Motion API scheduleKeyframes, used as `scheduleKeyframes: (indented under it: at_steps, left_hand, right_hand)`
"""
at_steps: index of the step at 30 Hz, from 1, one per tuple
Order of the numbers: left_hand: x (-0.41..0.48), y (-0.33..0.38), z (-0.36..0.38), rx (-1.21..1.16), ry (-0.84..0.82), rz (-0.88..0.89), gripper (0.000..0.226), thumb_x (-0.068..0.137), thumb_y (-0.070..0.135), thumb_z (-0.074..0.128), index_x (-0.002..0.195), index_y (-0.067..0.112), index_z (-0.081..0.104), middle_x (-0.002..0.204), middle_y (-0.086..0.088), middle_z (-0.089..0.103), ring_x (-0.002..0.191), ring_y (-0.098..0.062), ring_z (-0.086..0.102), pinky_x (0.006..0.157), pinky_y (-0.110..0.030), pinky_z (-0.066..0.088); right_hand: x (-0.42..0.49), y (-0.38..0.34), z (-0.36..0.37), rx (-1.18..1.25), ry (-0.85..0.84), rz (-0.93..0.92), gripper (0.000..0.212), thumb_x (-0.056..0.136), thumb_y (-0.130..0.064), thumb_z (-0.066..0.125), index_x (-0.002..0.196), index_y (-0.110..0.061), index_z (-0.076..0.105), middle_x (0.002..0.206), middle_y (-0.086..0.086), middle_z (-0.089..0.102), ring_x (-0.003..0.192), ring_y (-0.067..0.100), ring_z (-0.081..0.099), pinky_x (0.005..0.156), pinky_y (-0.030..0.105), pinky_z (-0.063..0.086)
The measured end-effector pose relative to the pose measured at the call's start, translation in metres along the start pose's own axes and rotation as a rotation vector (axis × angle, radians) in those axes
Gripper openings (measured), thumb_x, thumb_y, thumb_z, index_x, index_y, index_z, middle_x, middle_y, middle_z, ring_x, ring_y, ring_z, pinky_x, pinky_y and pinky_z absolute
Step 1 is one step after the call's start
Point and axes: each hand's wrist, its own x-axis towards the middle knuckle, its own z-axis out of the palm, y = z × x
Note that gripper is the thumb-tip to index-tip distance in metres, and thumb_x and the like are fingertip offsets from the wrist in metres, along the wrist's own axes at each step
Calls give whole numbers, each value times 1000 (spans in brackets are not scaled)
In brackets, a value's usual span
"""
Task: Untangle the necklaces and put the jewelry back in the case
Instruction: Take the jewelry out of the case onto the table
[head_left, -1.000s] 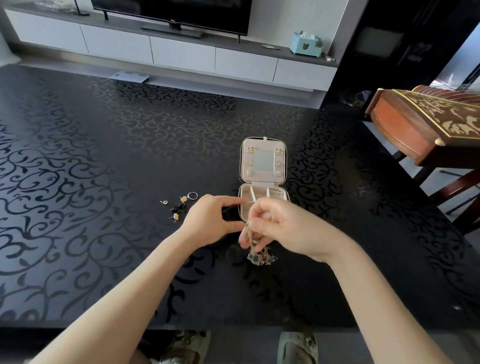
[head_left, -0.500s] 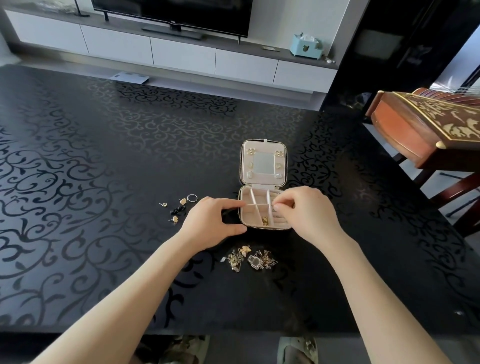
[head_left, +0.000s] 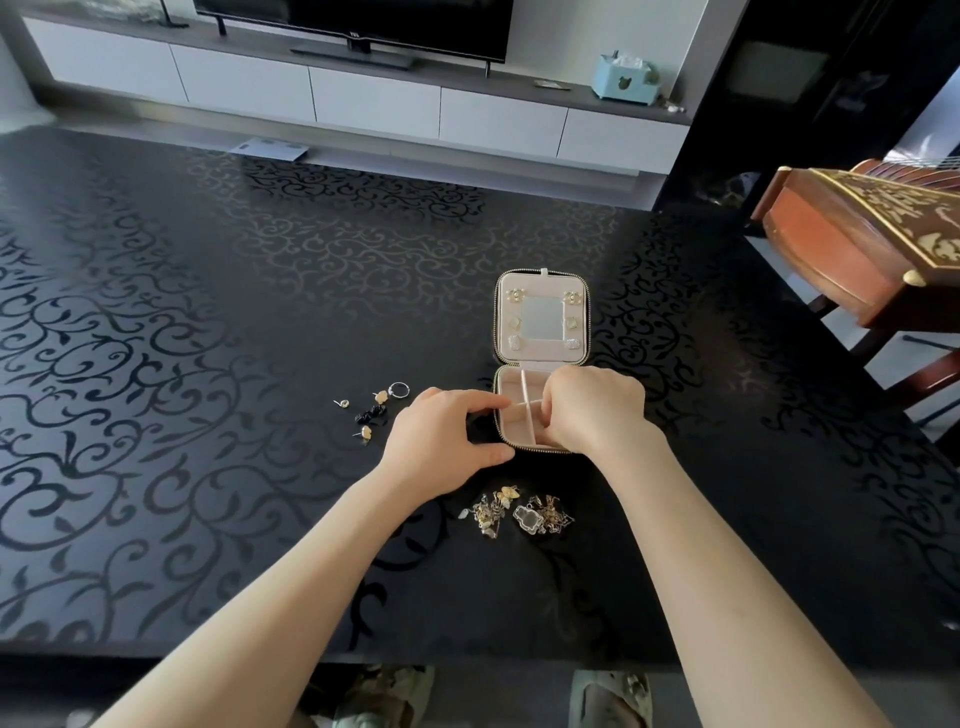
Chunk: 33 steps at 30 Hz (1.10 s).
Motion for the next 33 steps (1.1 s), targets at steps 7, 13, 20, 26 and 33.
scheduleKeyframes:
  at_steps: [7, 13, 20, 26, 33]
  left_hand:
    - [-1, -1, 2, 30, 7, 12, 52, 76, 39, 71, 125, 36, 55, 119, 11, 62, 115, -16, 44, 96, -34, 40]
    - [-2, -1, 3, 77, 16, 41, 50, 79, 42, 67, 126, 35, 52, 121, 9, 60, 117, -20, 44, 97, -40, 39]
    - [4, -1, 6, 104, 45, 73, 47, 83, 39, 64, 128, 33, 52, 126, 10, 58, 119, -21, 44, 98, -43, 38]
    - [19, 2, 6, 75, 73, 9, 42, 87, 30, 60, 128, 35, 52, 125, 8, 60, 118, -23, 46, 95, -38, 40]
    - [-15, 14, -14, 99, 74, 57, 36, 80, 33, 68, 115, 31, 60, 97, 9, 57, 89, -10, 51, 80, -23, 38]
  right_hand:
    - [-11, -5, 1, -25, -51, -58, 32, 86, -4, 49, 117, -11, 57, 127, 9, 52, 117, 29, 49, 87, 35, 37]
    - [-20, 25, -7, 494, -1, -69, 28, 96, -19, 43, 79, 1, 54, 91, 15, 60, 82, 27, 63, 70, 40, 47]
    - [-64, 46, -11, 929, -322, -166, 16, 98, -14, 44, 91, -8, 57, 91, 8, 68, 85, 16, 69, 72, 29, 57]
    - [-71, 51, -7, 1045, -423, -201, 15, 97, -12, 47, 94, -1, 57, 100, 19, 68, 87, 24, 67, 72, 30, 57]
    - [-84, 45, 7, 992, -604, -293, 13, 97, -10, 46, 90, -5, 55, 97, 15, 70, 85, 22, 66, 71, 29, 54]
